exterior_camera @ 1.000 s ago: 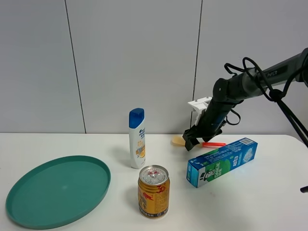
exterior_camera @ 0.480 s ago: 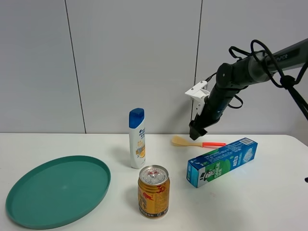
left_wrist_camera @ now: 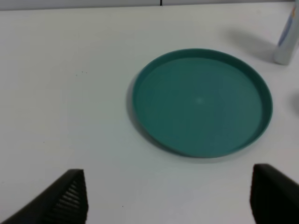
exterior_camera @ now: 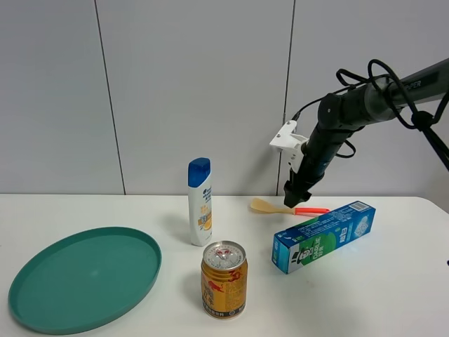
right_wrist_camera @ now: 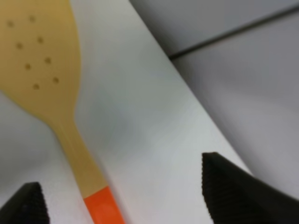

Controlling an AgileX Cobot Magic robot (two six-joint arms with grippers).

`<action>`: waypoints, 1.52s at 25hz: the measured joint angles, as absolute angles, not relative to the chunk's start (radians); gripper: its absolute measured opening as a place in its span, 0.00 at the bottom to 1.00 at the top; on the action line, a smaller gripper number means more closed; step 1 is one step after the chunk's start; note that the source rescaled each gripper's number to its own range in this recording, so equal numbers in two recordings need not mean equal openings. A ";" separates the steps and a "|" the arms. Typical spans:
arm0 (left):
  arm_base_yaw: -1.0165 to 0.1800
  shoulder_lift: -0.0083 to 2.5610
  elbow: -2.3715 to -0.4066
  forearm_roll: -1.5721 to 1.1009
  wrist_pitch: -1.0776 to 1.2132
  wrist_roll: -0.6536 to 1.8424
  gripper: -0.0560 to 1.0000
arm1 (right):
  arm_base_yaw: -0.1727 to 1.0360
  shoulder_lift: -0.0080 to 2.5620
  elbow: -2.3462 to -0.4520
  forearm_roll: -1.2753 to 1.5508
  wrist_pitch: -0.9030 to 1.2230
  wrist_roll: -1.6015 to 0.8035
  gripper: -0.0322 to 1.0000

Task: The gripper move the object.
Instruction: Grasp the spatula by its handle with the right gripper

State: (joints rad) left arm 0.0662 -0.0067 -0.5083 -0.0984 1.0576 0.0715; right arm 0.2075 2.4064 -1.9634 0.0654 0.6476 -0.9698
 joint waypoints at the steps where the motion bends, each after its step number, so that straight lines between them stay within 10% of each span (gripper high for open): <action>1: 0.066 -0.007 -0.508 -0.098 1.058 0.071 1.00 | 0.203 2.411 -1.963 0.065 0.648 -0.941 0.63; 38: 0.066 -0.007 -0.508 -0.098 1.058 0.071 1.00 | 0.178 2.482 -1.965 0.198 0.647 -0.792 0.49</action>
State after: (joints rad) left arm 0.0662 -0.0067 -0.5083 -0.0984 1.0576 0.0715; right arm 0.1781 2.4824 -1.9652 0.1977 0.6468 -0.7919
